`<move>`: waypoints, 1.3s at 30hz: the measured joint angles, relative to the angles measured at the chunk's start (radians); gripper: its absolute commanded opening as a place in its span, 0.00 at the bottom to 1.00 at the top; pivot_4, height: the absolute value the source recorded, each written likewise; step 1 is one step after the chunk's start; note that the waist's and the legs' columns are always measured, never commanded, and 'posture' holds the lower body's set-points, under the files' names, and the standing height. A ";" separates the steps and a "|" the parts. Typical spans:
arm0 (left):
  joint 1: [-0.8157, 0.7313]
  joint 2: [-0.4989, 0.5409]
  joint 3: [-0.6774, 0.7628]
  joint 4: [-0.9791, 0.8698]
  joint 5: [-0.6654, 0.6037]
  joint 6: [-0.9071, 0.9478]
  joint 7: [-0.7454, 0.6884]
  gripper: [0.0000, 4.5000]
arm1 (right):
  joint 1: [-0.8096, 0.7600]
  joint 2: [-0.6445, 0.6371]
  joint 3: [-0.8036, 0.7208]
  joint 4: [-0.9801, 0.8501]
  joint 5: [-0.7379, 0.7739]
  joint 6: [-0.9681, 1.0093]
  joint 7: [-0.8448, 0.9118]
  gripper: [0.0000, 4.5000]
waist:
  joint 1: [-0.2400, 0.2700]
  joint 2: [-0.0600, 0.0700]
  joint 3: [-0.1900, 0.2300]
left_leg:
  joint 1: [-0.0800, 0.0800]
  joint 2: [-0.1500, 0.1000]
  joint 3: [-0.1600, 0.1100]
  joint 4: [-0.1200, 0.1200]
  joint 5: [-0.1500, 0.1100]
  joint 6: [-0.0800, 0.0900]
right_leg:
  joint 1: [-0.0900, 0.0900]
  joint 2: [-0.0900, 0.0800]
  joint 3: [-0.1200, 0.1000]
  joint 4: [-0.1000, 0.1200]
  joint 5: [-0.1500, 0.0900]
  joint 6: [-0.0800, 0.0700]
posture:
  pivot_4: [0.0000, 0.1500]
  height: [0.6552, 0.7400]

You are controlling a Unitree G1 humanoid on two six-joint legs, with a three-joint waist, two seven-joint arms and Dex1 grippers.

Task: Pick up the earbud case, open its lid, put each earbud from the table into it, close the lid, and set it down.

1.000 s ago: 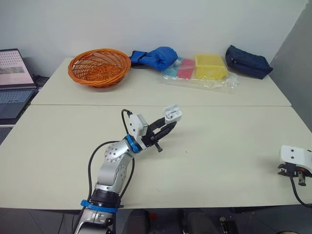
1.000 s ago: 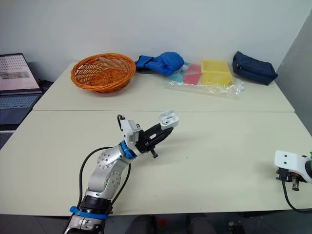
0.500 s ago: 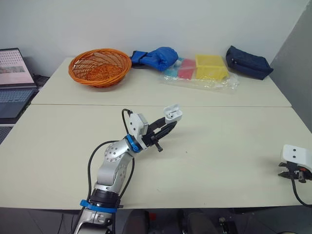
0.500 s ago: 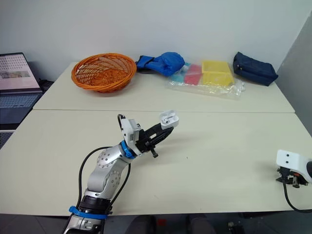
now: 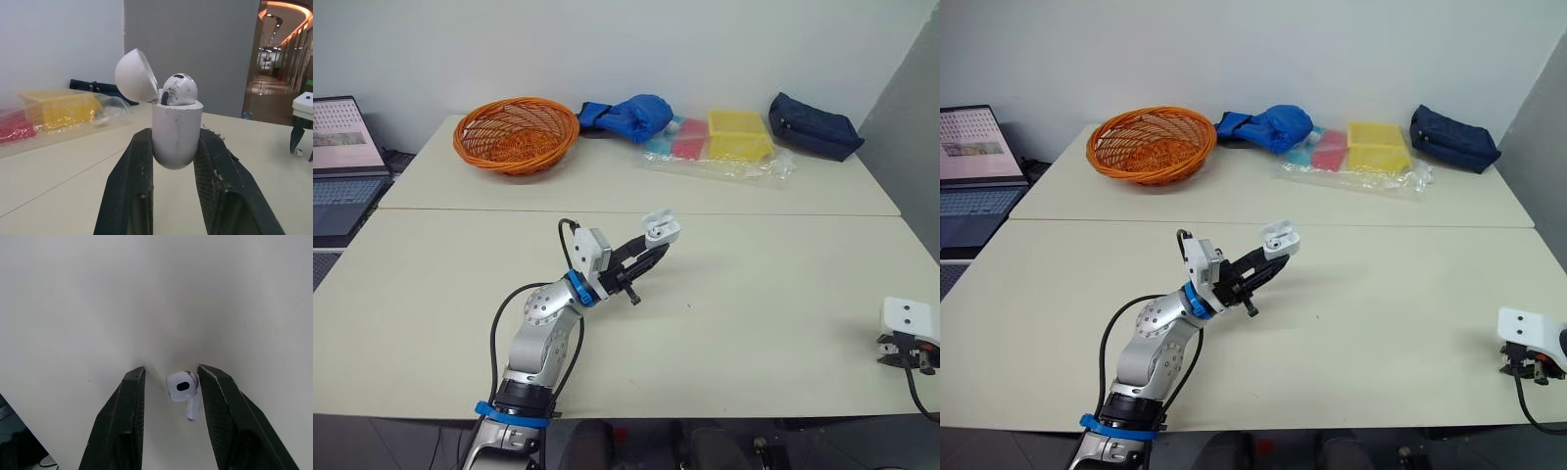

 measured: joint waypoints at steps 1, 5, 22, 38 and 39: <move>0.000 0.000 0.000 0.000 0.000 0.000 0.000 0.17 | -0.003 0.000 0.003 0.008 -0.008 -0.011 0.000 0.38 | 0.000 0.000 0.000 | 0.000 0.000 0.000 0.000 0.000 0.000 | 0.000 0.000 0.000 0.000 0.000 0.000 | 1.00 1.00; 0.000 0.000 -0.001 0.000 0.000 0.000 0.001 0.17 | -0.022 -0.005 0.025 0.033 -0.031 -0.068 -0.004 0.38 | 0.000 0.000 0.000 | 0.001 0.000 0.001 0.001 0.000 0.000 | 0.001 0.000 0.001 0.000 0.000 0.000 | 1.00 1.00; 0.008 -0.001 -0.008 -0.012 0.000 0.008 0.010 0.17 | -0.090 -0.006 0.078 0.107 -0.086 -0.117 -0.006 0.38 | 0.000 -0.004 -0.002 | 0.002 -0.001 0.002 0.002 0.000 0.000 | 0.002 -0.002 0.002 0.000 0.001 0.001 | 1.00 1.00; 0.007 -0.002 -0.008 -0.012 0.000 0.008 0.013 0.17 | -0.112 0.002 0.095 0.123 -0.102 -0.120 -0.002 0.09 | 0.000 -0.006 -0.004 | 0.003 -0.001 0.004 0.002 0.000 0.000 | 0.002 -0.002 0.004 0.000 0.001 0.001 | 1.00 1.00; 0.007 -0.002 -0.008 -0.012 0.000 0.008 0.013 0.17 | -0.113 0.003 0.095 0.123 -0.102 -0.120 -0.002 0.09 | 0.000 -0.006 -0.004 | 0.003 -0.001 0.004 0.002 0.000 0.000 | 0.003 -0.002 0.004 0.000 0.001 0.000 | 1.00 1.00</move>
